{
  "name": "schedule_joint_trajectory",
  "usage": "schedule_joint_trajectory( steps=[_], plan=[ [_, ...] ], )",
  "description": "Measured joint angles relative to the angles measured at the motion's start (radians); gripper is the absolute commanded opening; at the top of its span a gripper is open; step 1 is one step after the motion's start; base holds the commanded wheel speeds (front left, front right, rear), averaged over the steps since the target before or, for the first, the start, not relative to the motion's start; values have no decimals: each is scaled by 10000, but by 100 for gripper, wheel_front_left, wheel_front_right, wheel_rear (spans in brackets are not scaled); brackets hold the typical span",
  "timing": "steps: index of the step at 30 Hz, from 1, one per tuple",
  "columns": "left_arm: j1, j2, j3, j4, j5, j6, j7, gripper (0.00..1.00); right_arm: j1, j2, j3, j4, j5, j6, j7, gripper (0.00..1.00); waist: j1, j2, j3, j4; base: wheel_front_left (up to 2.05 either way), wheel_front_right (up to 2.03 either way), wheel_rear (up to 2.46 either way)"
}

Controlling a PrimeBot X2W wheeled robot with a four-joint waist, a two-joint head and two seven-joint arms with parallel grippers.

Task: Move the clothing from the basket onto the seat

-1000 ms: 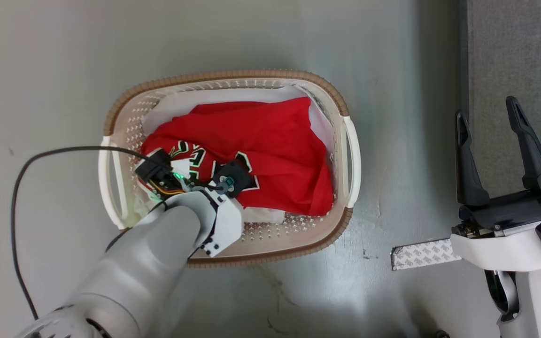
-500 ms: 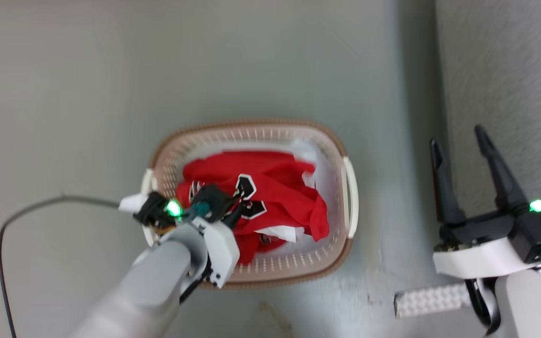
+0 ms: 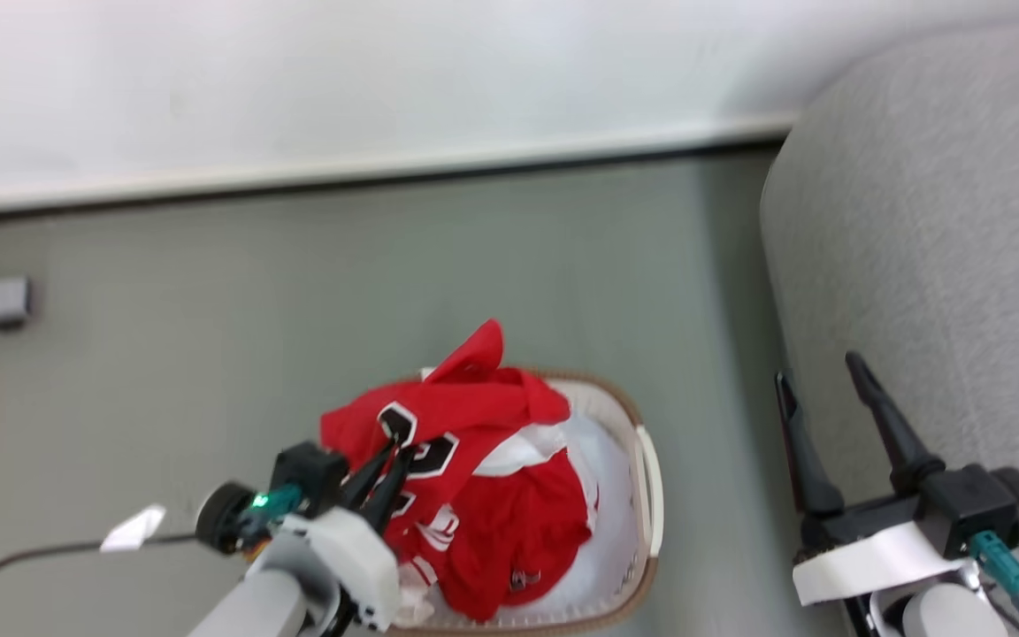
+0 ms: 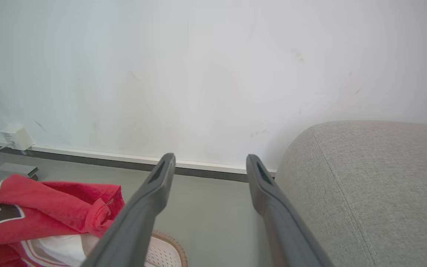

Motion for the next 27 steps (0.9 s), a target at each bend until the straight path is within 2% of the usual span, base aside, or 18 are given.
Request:
schedule_joint_trajectory(
  steps=[15,27],
  plan=[
    [2731,-125,2587,-2510,144,535,0,0,965,2,357,736,405,0,0,100,0,0,-2515,13,0,0,0],
    [3706,-36,3030,-3120,516,445,0,0,1318,0,865,1030,543,0,-2,100,1,0,-3485,146,0,0,0]
  ],
)
